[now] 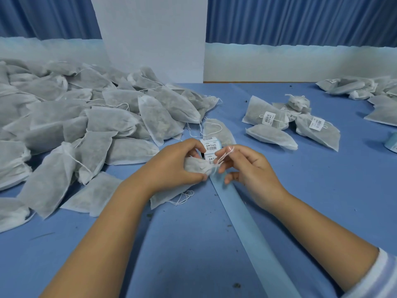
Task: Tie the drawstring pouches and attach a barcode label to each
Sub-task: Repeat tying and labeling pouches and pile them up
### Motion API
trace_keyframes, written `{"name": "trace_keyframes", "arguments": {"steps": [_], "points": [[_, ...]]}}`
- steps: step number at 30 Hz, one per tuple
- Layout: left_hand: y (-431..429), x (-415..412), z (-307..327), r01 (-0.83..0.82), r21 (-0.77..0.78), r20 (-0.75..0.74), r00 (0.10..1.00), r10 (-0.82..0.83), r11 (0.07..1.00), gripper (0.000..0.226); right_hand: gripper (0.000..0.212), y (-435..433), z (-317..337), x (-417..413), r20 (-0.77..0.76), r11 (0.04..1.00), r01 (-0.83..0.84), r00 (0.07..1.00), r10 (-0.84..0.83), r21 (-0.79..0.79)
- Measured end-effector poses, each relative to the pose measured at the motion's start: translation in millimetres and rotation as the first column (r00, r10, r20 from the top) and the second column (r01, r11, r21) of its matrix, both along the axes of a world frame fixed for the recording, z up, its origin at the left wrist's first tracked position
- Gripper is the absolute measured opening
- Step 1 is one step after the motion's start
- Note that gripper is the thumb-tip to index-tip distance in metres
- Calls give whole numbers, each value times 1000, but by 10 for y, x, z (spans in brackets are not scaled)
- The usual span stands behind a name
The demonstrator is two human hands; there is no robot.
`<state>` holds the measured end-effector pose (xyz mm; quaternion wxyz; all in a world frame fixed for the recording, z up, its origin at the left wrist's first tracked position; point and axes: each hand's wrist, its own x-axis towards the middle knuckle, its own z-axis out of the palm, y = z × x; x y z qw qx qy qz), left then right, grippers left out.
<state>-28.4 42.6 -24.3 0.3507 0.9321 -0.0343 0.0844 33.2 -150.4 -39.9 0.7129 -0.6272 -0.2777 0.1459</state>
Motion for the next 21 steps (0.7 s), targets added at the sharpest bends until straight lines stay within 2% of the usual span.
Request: {"name": "trace_keyframes", "arguments": {"steps": [3, 6, 9, 13, 17, 21], "points": [[47, -25, 25, 16, 90, -46, 999, -12, 996, 40, 22, -6, 18, 31, -103, 996, 55, 994, -48, 64], [70, -56, 51, 11, 135, -68, 998, -2, 991, 28, 22, -19, 49, 55, -193, 990, 107, 977, -88, 90], [69, -54, 58, -26, 166, -57, 998, 36, 986, 11, 27, -23, 55, 75, -162, 983, 177, 972, -168, 41], [56, -43, 52, -3, 96, -45, 999, 8, 995, 17, 31, -17, 53, 86, -156, 976, 219, 964, -215, 3], [59, -50, 57, 42, 16, -37, 998, -42, 999, 9, 36, -48, 49, 119, -157, 947, 314, 934, -320, -61], [109, -46, 72, -37, 167, 14, 999, 36, 985, 17, 41, -94, 33, 163, -41, 891, 437, 895, -445, -123]]}}
